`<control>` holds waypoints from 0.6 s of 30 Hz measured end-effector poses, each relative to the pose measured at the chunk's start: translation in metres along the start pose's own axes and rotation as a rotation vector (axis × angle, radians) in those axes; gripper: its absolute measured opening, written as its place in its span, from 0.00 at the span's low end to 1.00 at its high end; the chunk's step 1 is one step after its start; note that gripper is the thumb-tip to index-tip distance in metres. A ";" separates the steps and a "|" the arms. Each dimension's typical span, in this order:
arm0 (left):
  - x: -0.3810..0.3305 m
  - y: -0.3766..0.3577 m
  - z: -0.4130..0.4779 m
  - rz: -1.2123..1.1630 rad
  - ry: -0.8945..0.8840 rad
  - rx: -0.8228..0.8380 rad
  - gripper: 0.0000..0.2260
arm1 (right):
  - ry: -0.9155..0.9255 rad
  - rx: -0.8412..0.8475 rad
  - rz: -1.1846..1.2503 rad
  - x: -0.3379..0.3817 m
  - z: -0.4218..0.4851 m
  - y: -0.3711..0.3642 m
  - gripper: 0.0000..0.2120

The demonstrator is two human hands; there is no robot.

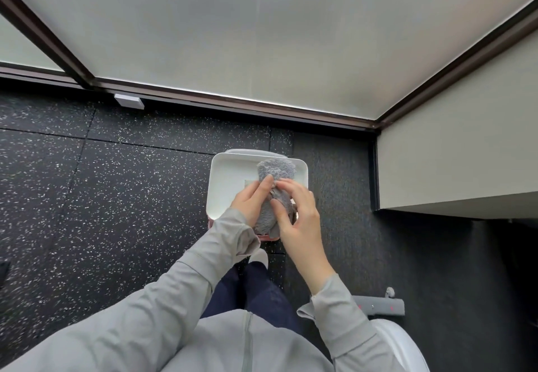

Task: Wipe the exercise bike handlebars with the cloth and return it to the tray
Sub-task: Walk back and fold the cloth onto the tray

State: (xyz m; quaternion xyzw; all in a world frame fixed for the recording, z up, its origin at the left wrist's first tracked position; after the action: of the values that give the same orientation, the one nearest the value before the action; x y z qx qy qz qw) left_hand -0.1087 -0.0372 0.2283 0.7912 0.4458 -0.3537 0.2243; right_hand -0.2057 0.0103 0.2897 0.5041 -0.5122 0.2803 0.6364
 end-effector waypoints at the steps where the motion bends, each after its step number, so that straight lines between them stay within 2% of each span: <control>1: 0.002 -0.001 0.001 -0.028 0.009 -0.004 0.19 | -0.010 -0.002 0.011 -0.003 0.000 0.001 0.11; 5: 0.003 -0.007 0.005 -0.059 0.042 -0.004 0.15 | -0.038 -0.019 0.032 -0.009 0.005 0.006 0.10; 10: -0.005 -0.011 0.008 -0.008 0.050 0.010 0.22 | -0.070 -0.070 0.087 -0.012 0.012 0.016 0.09; 12: -0.008 -0.013 0.011 0.034 0.035 0.006 0.20 | -0.103 -0.120 0.114 -0.017 0.014 0.024 0.10; 16: -0.006 -0.015 0.015 -0.038 0.036 0.034 0.19 | -0.182 -0.209 0.208 -0.027 0.014 0.036 0.11; 18: -0.004 -0.015 0.018 -0.077 0.056 0.036 0.14 | -0.220 -0.255 0.245 -0.033 0.015 0.043 0.14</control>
State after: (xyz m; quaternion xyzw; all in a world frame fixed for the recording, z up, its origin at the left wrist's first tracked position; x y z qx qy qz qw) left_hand -0.1296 -0.0442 0.2188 0.7870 0.4756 -0.3475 0.1838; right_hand -0.2587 0.0161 0.2739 0.3810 -0.6674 0.2315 0.5965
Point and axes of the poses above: each hand's wrist, its own z-axis towards the middle knuckle, its own y-axis out of the back of the hand, x = y × z, the point moved 9 cm from there along z, towards the middle knuckle, and after that the axes turned 8 degrees about z, right-handed, at the moved point
